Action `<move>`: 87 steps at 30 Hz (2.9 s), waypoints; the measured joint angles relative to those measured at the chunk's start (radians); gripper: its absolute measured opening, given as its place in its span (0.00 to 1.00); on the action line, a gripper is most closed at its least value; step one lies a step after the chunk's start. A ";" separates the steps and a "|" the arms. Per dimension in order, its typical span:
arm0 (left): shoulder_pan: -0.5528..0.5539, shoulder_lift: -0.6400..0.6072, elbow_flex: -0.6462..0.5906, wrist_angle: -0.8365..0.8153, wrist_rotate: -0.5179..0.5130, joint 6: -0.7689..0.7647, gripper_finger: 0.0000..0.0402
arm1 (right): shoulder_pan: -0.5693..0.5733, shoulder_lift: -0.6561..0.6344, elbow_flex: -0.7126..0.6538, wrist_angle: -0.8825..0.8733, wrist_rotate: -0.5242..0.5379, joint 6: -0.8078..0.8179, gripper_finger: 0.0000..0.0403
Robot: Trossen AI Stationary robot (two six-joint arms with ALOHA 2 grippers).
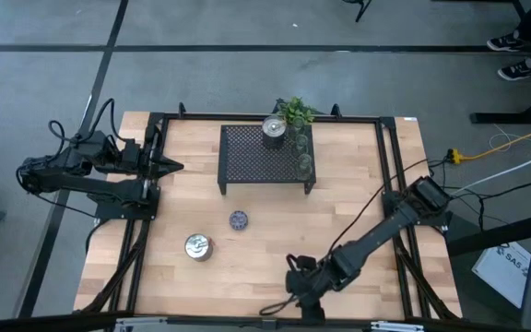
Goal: Pick & Place candle stick holders
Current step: Move the red patterned scented candle to the center of the table
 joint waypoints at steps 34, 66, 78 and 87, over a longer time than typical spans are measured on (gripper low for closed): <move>0.000 0.000 0.000 0.000 0.000 0.000 0.01 | 0.036 -0.021 -0.135 0.265 0.110 -0.348 0.93; 0.000 0.001 0.000 0.000 0.000 0.000 0.02 | 0.059 0.002 -0.163 -0.020 0.200 -0.349 0.93; 0.000 0.000 0.000 0.000 0.000 0.000 0.01 | 0.005 0.011 -0.163 0.004 0.200 -0.381 0.71; 0.000 0.000 0.000 0.000 0.000 0.000 0.02 | -0.101 0.011 -0.163 0.089 0.228 -0.515 0.76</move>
